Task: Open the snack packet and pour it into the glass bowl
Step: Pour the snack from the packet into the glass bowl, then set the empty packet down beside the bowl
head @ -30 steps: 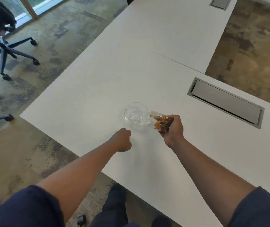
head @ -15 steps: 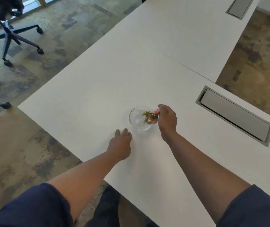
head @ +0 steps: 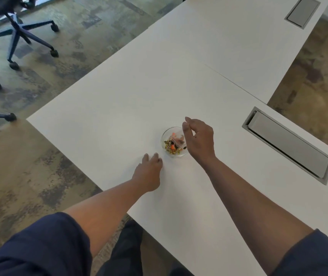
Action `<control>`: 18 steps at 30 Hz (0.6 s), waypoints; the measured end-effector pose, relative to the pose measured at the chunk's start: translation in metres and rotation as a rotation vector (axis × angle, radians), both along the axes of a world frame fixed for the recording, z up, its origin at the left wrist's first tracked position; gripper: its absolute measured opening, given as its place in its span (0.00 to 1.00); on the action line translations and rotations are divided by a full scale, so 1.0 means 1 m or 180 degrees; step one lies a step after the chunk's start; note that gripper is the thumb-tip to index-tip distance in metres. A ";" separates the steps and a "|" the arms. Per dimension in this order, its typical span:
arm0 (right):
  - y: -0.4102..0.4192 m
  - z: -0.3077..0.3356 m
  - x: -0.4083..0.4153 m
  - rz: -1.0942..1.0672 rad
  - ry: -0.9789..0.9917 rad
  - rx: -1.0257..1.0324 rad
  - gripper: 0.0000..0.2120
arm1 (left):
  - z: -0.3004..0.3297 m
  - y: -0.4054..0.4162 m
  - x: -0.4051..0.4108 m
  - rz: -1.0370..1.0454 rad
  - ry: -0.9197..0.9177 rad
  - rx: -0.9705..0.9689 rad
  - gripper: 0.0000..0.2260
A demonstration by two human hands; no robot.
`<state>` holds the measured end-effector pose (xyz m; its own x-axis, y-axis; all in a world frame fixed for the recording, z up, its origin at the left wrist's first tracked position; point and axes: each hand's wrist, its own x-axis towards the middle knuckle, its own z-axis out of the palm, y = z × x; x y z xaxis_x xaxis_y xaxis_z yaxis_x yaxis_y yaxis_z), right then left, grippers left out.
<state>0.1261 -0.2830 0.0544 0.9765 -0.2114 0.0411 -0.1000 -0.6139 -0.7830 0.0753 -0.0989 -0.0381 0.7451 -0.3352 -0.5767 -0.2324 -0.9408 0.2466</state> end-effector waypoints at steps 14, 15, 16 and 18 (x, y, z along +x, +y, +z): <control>-0.023 0.000 -0.016 -0.1640 0.0786 0.2391 0.18 | 0.020 0.003 0.002 0.1471 0.0477 -0.1213 0.32; -0.025 0.000 -0.018 -0.1784 0.0824 0.2543 0.19 | 0.022 0.002 0.001 0.1875 0.0559 -0.1415 0.33; -0.027 0.001 -0.020 -0.1917 0.0867 0.2671 0.19 | 0.024 0.000 0.000 0.2241 0.0614 -0.1609 0.32; -0.030 0.001 -0.024 -0.2141 0.0963 0.2979 0.17 | 0.030 -0.004 -0.002 0.2717 0.0504 -0.1910 0.29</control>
